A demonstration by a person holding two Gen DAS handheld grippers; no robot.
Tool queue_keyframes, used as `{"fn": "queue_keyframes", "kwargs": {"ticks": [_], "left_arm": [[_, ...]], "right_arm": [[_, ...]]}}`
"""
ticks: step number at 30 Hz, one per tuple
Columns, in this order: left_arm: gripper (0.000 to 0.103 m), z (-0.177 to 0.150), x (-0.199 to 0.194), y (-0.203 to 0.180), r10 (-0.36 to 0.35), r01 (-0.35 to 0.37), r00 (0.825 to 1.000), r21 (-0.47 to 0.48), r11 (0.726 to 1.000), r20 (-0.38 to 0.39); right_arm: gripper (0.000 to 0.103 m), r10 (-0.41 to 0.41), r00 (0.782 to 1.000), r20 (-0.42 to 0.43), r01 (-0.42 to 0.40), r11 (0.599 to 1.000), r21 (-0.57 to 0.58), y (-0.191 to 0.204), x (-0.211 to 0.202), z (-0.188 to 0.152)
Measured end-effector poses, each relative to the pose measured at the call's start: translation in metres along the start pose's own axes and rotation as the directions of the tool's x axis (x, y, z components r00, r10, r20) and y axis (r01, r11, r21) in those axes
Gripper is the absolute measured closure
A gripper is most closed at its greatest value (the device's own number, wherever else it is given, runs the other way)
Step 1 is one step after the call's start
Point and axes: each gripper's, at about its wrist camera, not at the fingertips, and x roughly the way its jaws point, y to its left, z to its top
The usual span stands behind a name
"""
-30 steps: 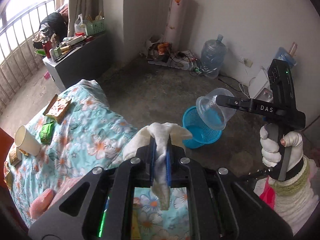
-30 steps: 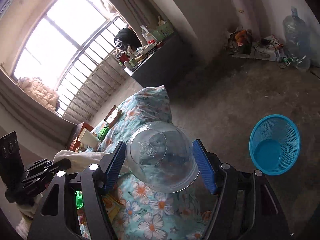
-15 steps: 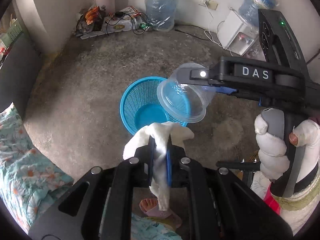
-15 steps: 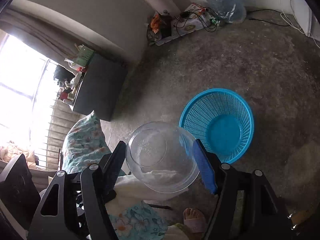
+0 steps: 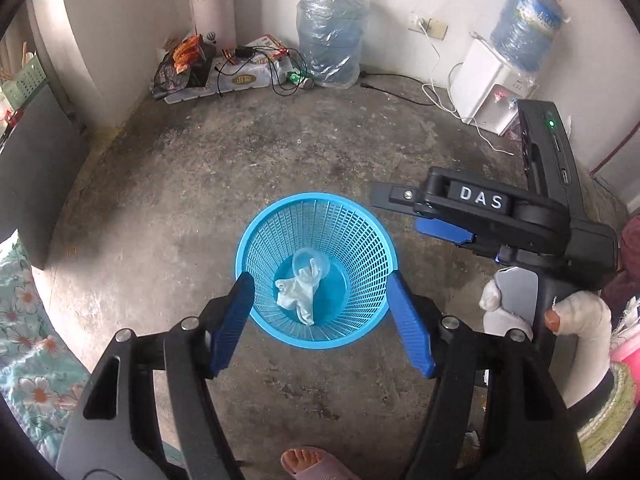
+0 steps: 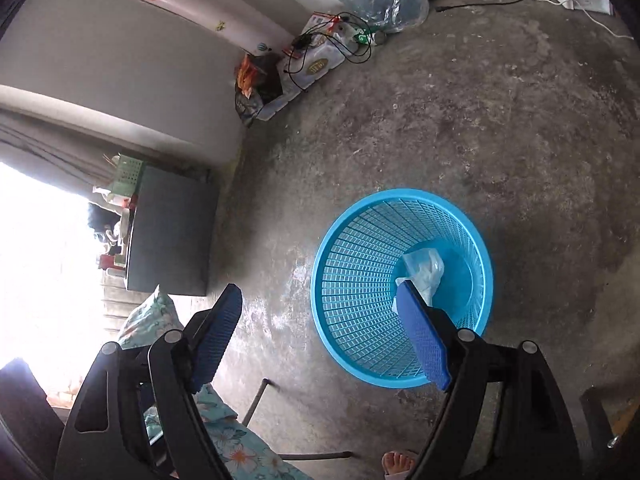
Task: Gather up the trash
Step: 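Carry tissue and cup to the blue wastebasket and release both, then move both tools back toward the bed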
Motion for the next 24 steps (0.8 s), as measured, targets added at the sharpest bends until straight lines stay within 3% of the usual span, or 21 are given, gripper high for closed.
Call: {"fn": "queue_keyframes", "kwargs": {"ticks": [5, 10, 14, 16, 19, 24], "left_arm": [[0.039, -0.008, -0.054, -0.001, -0.058, 0.057, 0.992, 0.007, 0.998, 0.109], [0.036, -0.035, -0.131, -0.006, -0.124, 0.109, 0.970, 0.079, 0.991, 0.210], [0.034, -0.064, -0.191, -0.001, -0.150, 0.128, 0.958, 0.105, 0.986, 0.242], [0.034, -0.082, -0.222, 0.007, -0.161, 0.145, 0.953, 0.079, 0.986, 0.257], [0.034, -0.114, -0.267, 0.025, -0.138, 0.143, 0.944, 0.006, 0.990, 0.301], [0.034, -0.169, -0.339, 0.068, -0.019, 0.079, 0.924, -0.143, 0.987, 0.383]], "right_arm": [[0.026, 0.010, 0.995, 0.097, -0.004, 0.998, -0.062, 0.007, -0.049, -0.034], [0.025, -0.028, 0.975, 0.220, 0.066, 0.984, -0.165, 0.039, -0.098, -0.084], [0.009, -0.065, 0.942, 0.330, 0.154, 0.955, -0.253, 0.071, -0.131, -0.129], [0.006, -0.071, 0.927, 0.368, 0.197, 0.927, -0.318, 0.089, -0.143, -0.152], [0.006, -0.073, 0.922, 0.380, 0.246, 0.868, -0.431, 0.117, -0.153, -0.186], [0.006, 0.030, 0.948, 0.318, 0.167, 0.802, -0.574, 0.155, -0.174, -0.224]]}}
